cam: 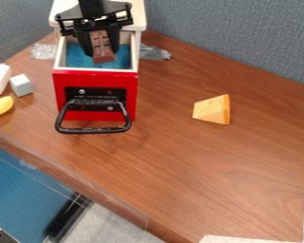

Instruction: Picked the piece of chocolate and put it into the drawer

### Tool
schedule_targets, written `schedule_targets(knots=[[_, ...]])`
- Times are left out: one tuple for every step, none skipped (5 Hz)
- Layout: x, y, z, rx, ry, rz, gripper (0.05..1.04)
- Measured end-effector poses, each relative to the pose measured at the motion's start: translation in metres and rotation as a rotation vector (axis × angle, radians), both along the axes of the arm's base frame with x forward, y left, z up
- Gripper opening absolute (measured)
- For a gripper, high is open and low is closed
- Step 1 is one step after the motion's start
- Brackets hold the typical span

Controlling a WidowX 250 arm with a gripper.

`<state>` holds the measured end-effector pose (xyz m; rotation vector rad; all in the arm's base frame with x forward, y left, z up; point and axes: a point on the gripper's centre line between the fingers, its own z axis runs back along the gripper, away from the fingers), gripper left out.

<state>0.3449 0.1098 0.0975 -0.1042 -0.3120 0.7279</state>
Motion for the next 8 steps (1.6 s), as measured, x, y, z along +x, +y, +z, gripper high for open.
schedule_targets(knots=[[0.001,-0.001,-0.007,0.006,0.009,-0.032,0.557],[-0.001,-0.005,-0.012,0.01,0.015,-0.057,0.557],[-0.004,-0.007,-0.015,0.008,0.029,-0.059,0.623],[-0.01,-0.011,-0.021,0.014,0.057,-0.076,0.93],[-0.014,-0.012,-0.021,0.022,0.074,-0.086,1.016],[-0.02,-0.012,-0.002,0.042,0.067,-0.108,1.009],[-0.029,-0.02,0.029,0.054,0.041,-0.127,1.005],[-0.043,-0.023,0.06,0.093,0.012,-0.162,1.005]])
